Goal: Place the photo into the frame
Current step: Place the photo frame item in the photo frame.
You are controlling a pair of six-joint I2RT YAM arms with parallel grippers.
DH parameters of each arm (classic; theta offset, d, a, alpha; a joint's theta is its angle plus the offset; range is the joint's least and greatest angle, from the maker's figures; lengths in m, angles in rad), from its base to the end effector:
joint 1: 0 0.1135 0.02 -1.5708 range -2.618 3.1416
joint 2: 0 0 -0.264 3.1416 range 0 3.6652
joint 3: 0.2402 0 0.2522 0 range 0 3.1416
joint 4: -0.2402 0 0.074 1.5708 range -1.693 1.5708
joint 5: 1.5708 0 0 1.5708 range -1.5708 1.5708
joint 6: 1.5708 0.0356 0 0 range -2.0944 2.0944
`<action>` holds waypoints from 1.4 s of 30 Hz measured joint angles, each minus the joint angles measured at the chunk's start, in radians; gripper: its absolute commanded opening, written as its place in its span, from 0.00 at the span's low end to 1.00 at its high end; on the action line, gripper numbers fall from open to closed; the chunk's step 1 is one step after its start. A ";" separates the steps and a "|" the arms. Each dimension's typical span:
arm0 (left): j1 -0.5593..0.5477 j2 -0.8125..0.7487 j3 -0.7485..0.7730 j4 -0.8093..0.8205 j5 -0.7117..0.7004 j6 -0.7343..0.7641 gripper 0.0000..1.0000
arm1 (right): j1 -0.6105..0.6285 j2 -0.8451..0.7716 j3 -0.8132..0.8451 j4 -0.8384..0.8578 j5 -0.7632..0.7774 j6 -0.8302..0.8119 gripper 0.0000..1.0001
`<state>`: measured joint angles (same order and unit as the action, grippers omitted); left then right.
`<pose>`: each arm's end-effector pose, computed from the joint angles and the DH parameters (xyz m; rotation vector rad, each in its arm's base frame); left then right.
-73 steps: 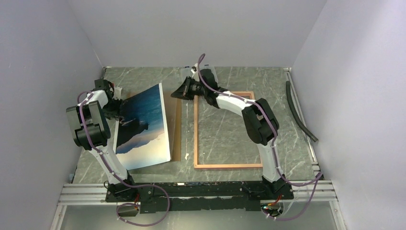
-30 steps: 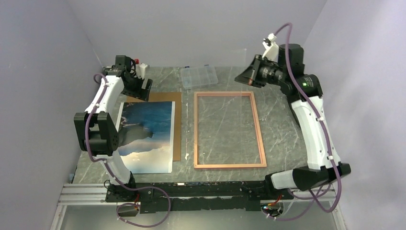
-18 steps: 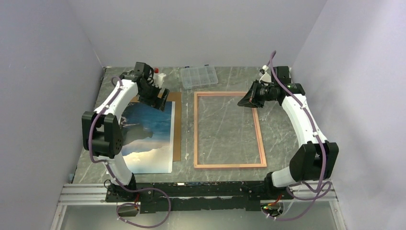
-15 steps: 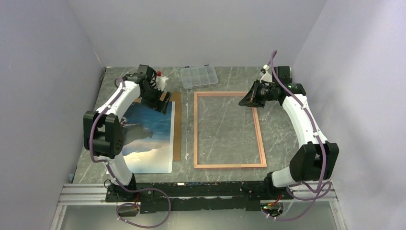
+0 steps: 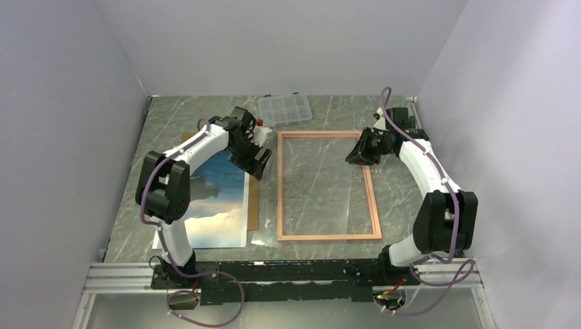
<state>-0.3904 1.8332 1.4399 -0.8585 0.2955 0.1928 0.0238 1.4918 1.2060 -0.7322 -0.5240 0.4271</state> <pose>0.3397 -0.1510 0.2274 0.8748 2.6798 -0.4621 0.3056 0.0251 0.2760 0.3265 2.5827 0.8431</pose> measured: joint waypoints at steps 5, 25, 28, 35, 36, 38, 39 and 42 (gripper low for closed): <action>-0.025 0.066 -0.008 0.027 0.027 0.000 0.84 | -0.011 -0.002 -0.094 0.077 0.029 0.044 0.32; -0.052 0.144 -0.019 0.058 0.031 0.000 0.82 | -0.012 -0.058 -0.432 0.257 0.211 0.183 0.79; -0.052 0.144 -0.021 0.060 0.029 0.000 0.81 | -0.012 -0.103 -0.466 0.257 0.217 0.183 0.79; -0.051 0.138 -0.027 0.067 0.028 0.000 0.80 | -0.001 -0.194 -0.589 0.277 0.183 0.198 0.75; -0.051 0.138 -0.029 0.069 0.029 0.000 0.80 | 0.004 -0.198 -0.604 0.282 0.178 0.203 0.74; -0.051 0.135 -0.033 0.072 0.029 0.000 0.80 | 0.016 -0.203 -0.636 0.298 0.156 0.217 0.72; -0.051 0.133 -0.035 0.074 0.029 0.000 0.80 | 0.020 -0.207 -0.645 0.308 0.144 0.222 0.71; -0.052 0.129 -0.039 0.075 0.032 0.000 0.80 | 0.042 -0.218 -0.671 0.347 0.106 0.237 0.71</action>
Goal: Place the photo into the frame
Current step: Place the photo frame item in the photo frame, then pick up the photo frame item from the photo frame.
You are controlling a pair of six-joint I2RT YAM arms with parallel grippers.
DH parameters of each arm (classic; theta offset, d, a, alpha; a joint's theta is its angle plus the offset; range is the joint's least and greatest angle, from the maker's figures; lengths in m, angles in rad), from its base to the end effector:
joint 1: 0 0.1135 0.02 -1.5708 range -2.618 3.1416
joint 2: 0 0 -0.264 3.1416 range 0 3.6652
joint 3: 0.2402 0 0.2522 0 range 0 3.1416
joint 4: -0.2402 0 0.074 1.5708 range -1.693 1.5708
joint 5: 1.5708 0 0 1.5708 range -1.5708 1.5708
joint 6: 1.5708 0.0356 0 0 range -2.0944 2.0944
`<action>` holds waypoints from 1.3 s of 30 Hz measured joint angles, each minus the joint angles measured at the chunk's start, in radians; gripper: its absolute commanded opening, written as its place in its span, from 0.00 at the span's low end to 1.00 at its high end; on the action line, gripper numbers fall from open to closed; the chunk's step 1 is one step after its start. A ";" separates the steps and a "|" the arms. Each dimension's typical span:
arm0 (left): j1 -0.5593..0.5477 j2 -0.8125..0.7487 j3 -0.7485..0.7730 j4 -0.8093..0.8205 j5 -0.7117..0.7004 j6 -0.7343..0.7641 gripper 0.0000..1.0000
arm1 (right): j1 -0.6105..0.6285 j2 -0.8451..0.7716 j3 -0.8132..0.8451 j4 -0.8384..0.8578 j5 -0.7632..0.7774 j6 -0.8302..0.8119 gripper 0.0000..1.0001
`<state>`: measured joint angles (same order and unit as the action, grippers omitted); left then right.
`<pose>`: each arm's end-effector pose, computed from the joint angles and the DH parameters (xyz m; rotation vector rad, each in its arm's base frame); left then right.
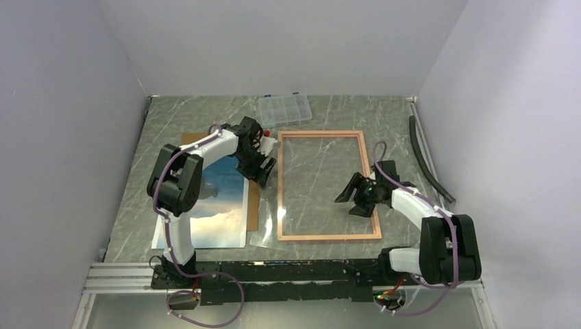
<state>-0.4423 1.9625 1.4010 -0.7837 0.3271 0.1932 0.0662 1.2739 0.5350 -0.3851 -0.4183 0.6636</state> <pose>0.3423 -0.1748 0.1729 0.9625 2.7520 -0.5183 0.2089 0.0283 0.1493 0.6878 2.6879 0.7742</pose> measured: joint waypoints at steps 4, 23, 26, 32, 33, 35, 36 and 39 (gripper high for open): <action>0.000 -0.001 0.000 -0.002 0.004 0.000 0.80 | 0.045 -0.016 -0.037 0.064 -0.044 0.018 0.70; 0.000 -0.004 -0.004 -0.029 0.008 0.000 0.80 | 0.083 -0.127 -0.091 0.175 -0.168 0.049 0.05; 0.000 -0.005 -0.004 -0.031 0.010 0.000 0.81 | 0.078 -0.128 -0.084 0.181 -0.194 0.054 0.00; -0.001 -0.008 -0.004 -0.049 0.024 0.000 0.81 | 0.071 -0.165 0.006 0.142 -0.212 0.047 0.00; -0.001 -0.008 -0.004 -0.052 0.027 0.000 0.81 | 0.069 -0.176 0.029 0.140 -0.216 0.044 0.03; -0.001 -0.009 -0.004 -0.055 0.035 0.000 0.81 | 0.065 -0.190 0.060 0.143 -0.224 0.043 0.15; -0.001 -0.009 -0.004 -0.055 0.039 0.000 0.81 | 0.064 -0.193 0.070 0.147 -0.228 0.044 0.17; -0.001 -0.009 -0.004 -0.056 0.047 0.000 0.80 | 0.061 -0.194 0.073 0.179 -0.254 0.052 0.29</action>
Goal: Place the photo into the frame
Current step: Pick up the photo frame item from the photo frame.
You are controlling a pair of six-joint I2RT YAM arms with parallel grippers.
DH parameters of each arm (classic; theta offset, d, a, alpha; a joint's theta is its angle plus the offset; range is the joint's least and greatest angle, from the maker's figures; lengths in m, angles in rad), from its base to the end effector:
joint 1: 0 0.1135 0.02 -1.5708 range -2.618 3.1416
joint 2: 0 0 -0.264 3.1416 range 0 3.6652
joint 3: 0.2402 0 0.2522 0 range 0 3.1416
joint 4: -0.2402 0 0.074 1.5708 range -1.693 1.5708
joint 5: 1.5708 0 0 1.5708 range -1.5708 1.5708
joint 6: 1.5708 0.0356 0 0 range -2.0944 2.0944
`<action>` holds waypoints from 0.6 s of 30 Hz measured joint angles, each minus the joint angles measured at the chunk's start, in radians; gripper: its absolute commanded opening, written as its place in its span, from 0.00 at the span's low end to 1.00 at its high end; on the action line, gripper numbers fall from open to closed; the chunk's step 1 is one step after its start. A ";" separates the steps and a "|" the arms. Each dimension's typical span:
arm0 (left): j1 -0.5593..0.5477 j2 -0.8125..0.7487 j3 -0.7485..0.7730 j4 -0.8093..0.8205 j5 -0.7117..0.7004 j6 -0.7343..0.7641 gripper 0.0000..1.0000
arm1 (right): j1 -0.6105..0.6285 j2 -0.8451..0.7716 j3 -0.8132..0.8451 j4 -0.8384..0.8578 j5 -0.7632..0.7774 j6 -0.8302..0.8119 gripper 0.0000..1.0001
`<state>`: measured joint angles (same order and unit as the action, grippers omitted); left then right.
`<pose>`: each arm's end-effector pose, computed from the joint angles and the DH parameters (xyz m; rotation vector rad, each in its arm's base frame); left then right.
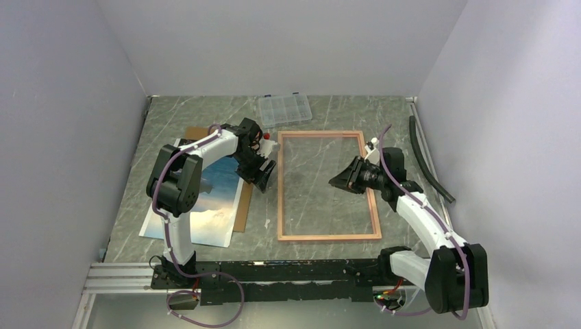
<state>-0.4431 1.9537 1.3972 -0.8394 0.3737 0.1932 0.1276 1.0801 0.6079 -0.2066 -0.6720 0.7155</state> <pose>0.3350 -0.1734 0.1744 0.9723 2.7953 -0.5874 0.2157 0.0500 0.2244 0.3013 2.3319 1.1928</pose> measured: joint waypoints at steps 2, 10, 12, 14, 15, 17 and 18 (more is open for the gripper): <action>0.000 0.000 0.000 0.000 0.005 0.000 0.80 | 0.000 0.002 -0.021 0.032 -0.019 0.014 0.36; 0.000 0.000 0.000 0.001 0.026 0.000 0.79 | 0.000 0.053 -0.116 0.109 -0.043 0.061 0.40; 0.000 0.001 0.000 0.000 0.032 0.000 0.79 | 0.000 0.059 -0.124 0.130 -0.043 0.072 0.40; 0.000 0.003 0.000 0.000 0.038 -0.001 0.79 | 0.001 0.064 -0.132 0.159 -0.043 0.088 0.40; 0.000 0.003 0.000 0.001 0.041 -0.001 0.78 | 0.004 0.070 -0.133 0.175 -0.042 0.095 0.40; 0.000 0.003 -0.002 0.000 0.048 -0.001 0.78 | 0.012 0.085 -0.134 0.200 -0.039 0.105 0.40; 0.000 0.003 -0.002 0.000 0.051 -0.001 0.78 | 0.020 0.096 -0.134 0.213 -0.036 0.109 0.39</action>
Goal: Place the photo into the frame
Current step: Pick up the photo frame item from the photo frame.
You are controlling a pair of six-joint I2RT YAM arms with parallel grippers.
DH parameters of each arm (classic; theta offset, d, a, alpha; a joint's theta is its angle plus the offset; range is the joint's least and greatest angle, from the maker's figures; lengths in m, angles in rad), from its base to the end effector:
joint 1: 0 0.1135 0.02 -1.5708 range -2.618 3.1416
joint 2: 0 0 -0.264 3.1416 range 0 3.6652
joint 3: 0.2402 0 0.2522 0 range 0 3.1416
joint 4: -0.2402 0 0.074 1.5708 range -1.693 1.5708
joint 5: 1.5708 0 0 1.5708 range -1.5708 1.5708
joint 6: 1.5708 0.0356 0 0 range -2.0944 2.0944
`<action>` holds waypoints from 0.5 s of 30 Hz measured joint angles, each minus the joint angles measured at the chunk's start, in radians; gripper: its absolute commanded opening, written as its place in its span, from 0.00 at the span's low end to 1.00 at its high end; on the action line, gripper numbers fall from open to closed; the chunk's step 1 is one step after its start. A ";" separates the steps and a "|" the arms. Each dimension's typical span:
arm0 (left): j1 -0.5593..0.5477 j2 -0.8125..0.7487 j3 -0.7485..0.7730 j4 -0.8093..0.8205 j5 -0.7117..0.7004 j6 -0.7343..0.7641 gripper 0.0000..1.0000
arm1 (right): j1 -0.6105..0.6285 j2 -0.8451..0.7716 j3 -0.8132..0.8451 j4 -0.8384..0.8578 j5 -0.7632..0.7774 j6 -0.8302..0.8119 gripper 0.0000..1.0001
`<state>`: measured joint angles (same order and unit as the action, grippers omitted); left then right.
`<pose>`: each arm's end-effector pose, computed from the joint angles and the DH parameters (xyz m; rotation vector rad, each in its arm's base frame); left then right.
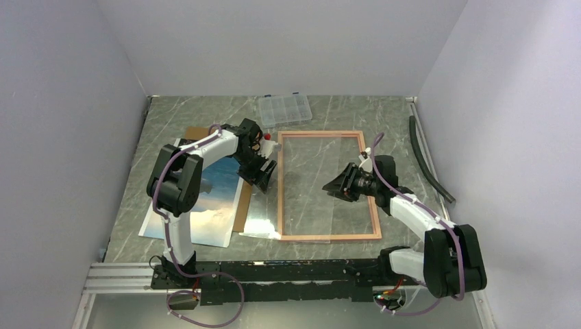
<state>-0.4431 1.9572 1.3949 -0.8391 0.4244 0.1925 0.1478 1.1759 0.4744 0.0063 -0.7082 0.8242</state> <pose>0.3340 -0.1747 0.1733 0.9750 2.7910 -0.6632 0.2160 0.0556 0.1802 0.3992 2.3702 1.2920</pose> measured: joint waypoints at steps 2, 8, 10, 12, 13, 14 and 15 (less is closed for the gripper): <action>0.000 0.000 0.000 0.000 0.003 0.000 0.79 | 0.021 0.024 0.000 0.025 0.005 0.010 0.36; 0.000 0.003 0.000 -0.003 0.009 0.001 0.85 | 0.050 0.066 0.000 0.042 0.030 0.010 0.00; 0.000 0.003 0.000 -0.006 0.009 0.001 0.91 | 0.050 0.065 0.014 0.009 0.042 -0.003 0.00; 0.000 0.003 0.003 -0.014 0.009 0.000 0.94 | 0.048 0.055 0.058 -0.062 0.057 -0.026 0.00; 0.000 0.003 0.005 -0.017 0.007 0.000 0.95 | 0.045 0.046 0.079 -0.089 0.062 -0.040 0.00; 0.000 0.003 0.008 -0.020 0.004 -0.003 0.95 | 0.037 0.032 0.111 -0.129 0.064 -0.057 0.00; 0.000 0.001 0.011 -0.020 0.000 -0.004 0.95 | 0.024 0.016 0.146 -0.168 0.066 -0.073 0.00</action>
<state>-0.4431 1.9583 1.4055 -0.8589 0.4244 0.1883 0.1719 1.1923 0.6205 -0.1619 -0.6422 0.7509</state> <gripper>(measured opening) 0.942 0.010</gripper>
